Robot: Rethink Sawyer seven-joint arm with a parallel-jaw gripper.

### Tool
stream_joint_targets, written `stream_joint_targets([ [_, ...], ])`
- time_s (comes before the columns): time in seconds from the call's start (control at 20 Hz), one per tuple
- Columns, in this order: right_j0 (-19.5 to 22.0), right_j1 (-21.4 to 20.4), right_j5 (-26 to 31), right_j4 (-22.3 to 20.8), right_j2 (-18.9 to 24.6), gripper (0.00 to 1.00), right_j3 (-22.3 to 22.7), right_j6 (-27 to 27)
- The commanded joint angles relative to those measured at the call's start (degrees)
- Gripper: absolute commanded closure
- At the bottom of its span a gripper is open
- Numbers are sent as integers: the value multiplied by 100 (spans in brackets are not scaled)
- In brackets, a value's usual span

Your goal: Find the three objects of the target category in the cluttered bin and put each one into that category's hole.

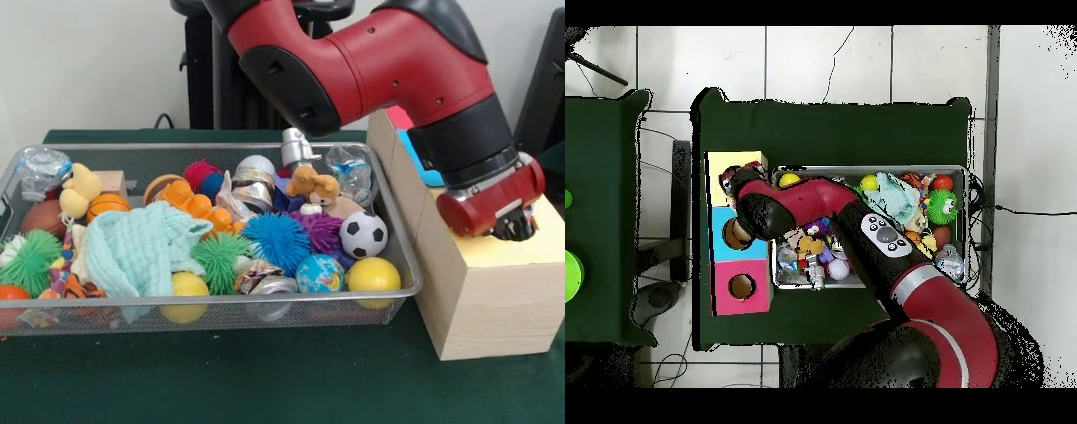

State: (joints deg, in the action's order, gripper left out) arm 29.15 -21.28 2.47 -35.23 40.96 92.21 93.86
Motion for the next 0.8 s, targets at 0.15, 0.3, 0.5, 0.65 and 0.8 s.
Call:
stream_joint_targets([
  [0.15, -257, 1364, -2419, -888, 466, 100, -645, 1029],
  [0.3, -445, 1237, -2564, -653, 176, 100, -639, 1103],
  [0.5, -559, 1128, -2560, -561, 22, 0, -645, 1086],
  [0.65, -645, 1036, -2561, -463, -97, 0, -640, 1062],
  [0.8, -666, 991, -2513, -437, -122, 0, -642, 1089],
])
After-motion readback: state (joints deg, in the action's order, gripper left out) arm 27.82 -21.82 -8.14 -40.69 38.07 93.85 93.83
